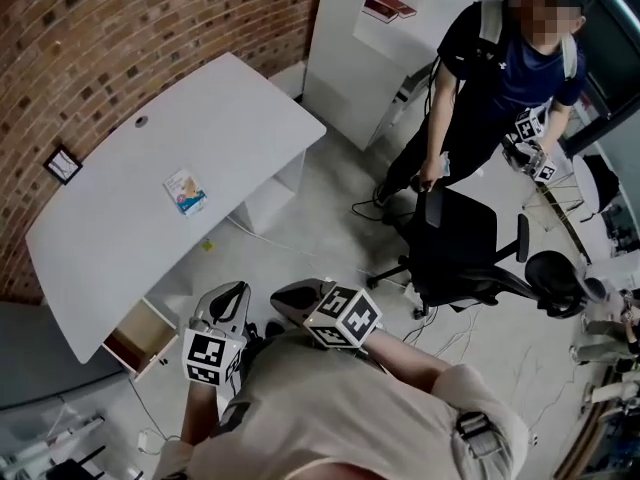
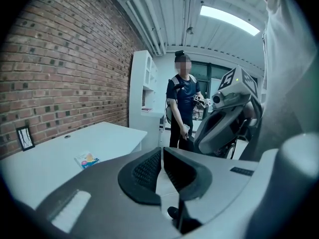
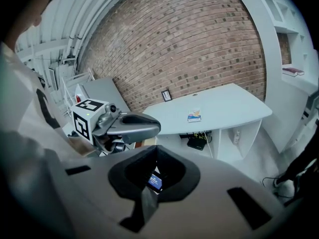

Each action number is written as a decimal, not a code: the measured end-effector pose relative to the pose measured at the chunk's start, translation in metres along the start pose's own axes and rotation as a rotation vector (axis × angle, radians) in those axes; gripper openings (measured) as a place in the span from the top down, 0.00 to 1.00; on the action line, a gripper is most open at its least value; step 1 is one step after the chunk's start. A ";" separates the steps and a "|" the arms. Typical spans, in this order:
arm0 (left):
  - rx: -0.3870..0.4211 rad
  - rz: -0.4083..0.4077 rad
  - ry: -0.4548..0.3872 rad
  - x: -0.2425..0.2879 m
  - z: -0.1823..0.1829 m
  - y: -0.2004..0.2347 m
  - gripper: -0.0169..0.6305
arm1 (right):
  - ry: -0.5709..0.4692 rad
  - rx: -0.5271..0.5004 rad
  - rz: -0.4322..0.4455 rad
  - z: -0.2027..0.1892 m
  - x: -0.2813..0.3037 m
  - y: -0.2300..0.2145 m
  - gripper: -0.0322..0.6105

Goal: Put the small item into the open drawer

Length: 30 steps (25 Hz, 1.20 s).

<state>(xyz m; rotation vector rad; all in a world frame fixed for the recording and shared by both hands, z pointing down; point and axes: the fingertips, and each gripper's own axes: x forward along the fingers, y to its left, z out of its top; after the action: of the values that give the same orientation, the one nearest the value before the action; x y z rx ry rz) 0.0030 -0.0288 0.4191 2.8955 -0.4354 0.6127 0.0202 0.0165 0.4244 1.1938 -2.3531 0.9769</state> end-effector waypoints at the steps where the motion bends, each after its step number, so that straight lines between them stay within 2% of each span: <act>1: -0.001 0.006 0.001 0.006 0.004 0.001 0.95 | 0.000 -0.004 0.007 0.004 -0.002 -0.007 0.95; 10: -0.039 0.100 0.017 0.055 0.039 0.036 0.95 | 0.031 -0.032 0.090 0.041 -0.009 -0.066 0.95; 18: -0.084 0.194 0.037 0.096 0.044 0.047 0.95 | 0.066 -0.044 0.154 0.046 -0.024 -0.119 0.95; 22: -0.098 0.323 0.080 0.088 0.039 0.051 0.95 | 0.106 -0.054 0.233 0.040 -0.035 -0.125 0.95; 26: 0.005 0.383 0.042 0.128 0.067 0.085 0.95 | 0.068 -0.075 0.192 0.055 -0.056 -0.178 0.95; 28: 0.008 0.434 0.086 0.121 0.052 0.109 0.95 | 0.067 -0.047 0.190 0.058 -0.047 -0.186 0.95; 30: -0.006 0.496 0.149 0.093 0.031 0.136 0.95 | 0.083 -0.027 0.209 0.061 -0.028 -0.179 0.95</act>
<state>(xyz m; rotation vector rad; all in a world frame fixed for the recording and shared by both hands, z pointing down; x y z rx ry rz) 0.0535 -0.1871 0.4413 2.7095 -1.1433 0.8794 0.1811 -0.0843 0.4424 0.8926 -2.4519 1.0350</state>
